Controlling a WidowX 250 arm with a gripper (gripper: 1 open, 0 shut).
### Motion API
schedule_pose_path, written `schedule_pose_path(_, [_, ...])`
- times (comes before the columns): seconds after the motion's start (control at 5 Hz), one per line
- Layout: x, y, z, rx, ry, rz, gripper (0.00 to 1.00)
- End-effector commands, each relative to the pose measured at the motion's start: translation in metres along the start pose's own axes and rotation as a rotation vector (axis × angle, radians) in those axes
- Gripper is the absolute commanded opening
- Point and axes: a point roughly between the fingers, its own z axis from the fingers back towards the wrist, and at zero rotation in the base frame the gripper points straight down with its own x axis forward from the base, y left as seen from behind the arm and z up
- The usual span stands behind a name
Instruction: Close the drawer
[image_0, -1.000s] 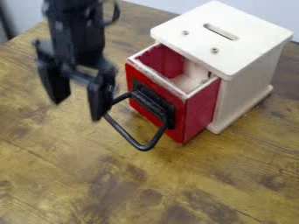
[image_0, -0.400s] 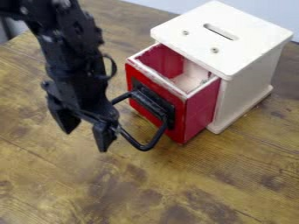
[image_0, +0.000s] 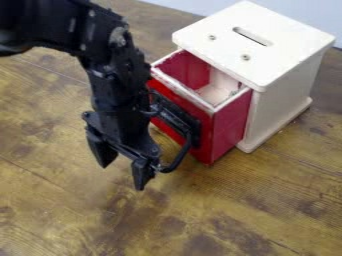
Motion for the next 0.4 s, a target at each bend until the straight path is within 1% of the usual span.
schedule_pose_path(0.0, [0.031, 0.0, 0.027, 0.011, -0.138, -0.011, 1.0])
schedule_pose_path(0.2, [0.04, 0.006, 0.037, 0.019, -0.17, 0.009, 1.0])
